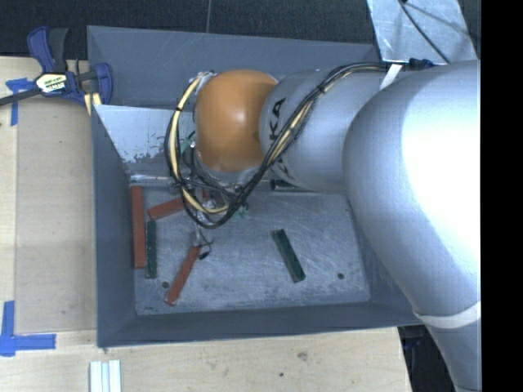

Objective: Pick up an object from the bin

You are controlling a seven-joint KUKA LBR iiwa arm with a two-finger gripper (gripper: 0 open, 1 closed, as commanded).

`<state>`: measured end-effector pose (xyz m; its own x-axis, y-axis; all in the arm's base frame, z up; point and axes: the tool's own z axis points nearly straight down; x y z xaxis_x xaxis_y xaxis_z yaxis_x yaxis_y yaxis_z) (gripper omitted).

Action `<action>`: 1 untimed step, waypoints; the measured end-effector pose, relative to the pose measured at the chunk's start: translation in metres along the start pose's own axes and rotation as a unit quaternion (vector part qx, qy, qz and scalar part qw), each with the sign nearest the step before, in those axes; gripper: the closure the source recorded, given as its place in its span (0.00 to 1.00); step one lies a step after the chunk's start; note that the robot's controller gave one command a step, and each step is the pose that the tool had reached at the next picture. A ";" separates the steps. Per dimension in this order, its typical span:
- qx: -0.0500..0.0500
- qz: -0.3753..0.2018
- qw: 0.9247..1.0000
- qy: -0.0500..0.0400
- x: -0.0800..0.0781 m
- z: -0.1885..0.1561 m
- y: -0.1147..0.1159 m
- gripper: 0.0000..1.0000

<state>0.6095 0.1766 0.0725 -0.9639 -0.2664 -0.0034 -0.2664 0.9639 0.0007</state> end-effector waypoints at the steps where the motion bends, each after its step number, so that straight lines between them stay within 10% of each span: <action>1: 0.000 -0.011 1.000 -0.002 0.003 -0.030 0.000 0.00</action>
Offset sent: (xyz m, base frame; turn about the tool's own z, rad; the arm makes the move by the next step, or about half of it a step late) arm -0.0049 -0.0005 0.0275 -0.0224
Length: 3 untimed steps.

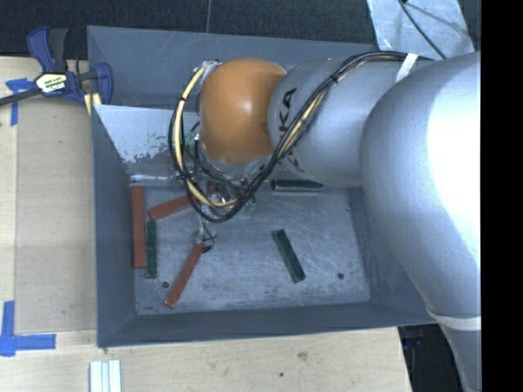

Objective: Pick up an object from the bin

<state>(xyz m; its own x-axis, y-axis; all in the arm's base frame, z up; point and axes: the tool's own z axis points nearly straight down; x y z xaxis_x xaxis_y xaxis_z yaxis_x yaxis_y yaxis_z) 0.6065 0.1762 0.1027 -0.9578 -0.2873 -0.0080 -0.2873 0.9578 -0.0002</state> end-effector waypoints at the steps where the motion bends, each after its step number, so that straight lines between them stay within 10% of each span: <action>1: 0.000 -0.018 1.000 0.000 -0.002 0.002 0.007 0.00; 3: -0.001 -0.037 0.999 0.003 -0.007 0.030 0.004 0.00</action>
Offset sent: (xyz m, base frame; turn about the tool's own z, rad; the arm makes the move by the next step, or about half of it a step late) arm -0.0019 0.0083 -0.0027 -0.0381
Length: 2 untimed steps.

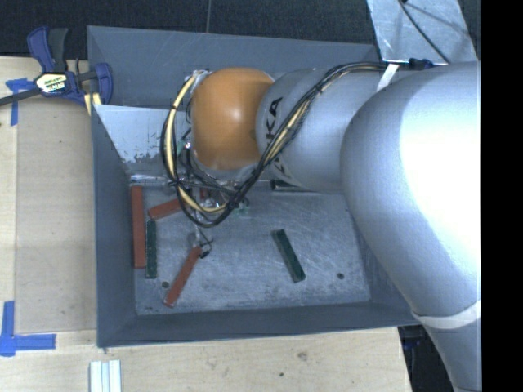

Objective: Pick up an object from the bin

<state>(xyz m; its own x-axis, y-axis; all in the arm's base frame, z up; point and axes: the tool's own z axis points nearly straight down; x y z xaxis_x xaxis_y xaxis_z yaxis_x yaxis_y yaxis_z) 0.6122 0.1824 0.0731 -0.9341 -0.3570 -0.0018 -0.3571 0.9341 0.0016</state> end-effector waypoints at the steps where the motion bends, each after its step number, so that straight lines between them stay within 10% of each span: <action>1: 0.000 0.001 1.000 -0.002 0.000 0.000 -0.001 1.00; 2: 0.001 0.002 1.000 -0.002 -0.001 0.000 -0.001 1.00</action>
Offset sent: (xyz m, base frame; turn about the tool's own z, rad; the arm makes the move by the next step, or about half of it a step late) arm 0.0000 0.0000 0.0000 0.0000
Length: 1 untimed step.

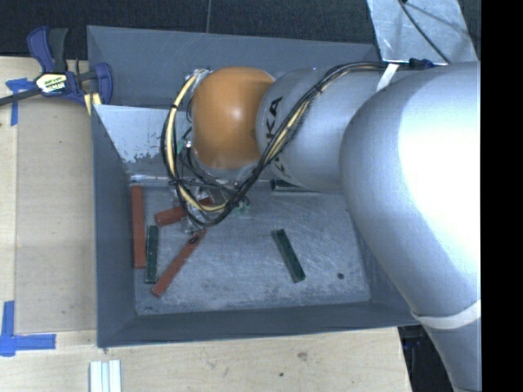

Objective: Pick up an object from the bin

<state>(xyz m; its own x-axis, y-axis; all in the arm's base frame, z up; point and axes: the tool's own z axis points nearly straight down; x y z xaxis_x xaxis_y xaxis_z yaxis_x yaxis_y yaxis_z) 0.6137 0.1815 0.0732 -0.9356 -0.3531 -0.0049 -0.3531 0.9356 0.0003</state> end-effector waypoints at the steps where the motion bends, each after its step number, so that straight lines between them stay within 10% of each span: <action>1: 0.001 0.001 1.000 -0.003 -0.003 -0.072 -0.001 1.00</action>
Offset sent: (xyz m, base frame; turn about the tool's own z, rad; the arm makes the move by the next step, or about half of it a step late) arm 0.0001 -0.0002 0.0664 0.0000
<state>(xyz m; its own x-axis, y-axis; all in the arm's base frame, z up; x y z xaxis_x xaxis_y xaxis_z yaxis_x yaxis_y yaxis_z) 0.6165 0.1817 0.1451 -0.9365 -0.3506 -0.0113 -0.3506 0.9365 -0.0013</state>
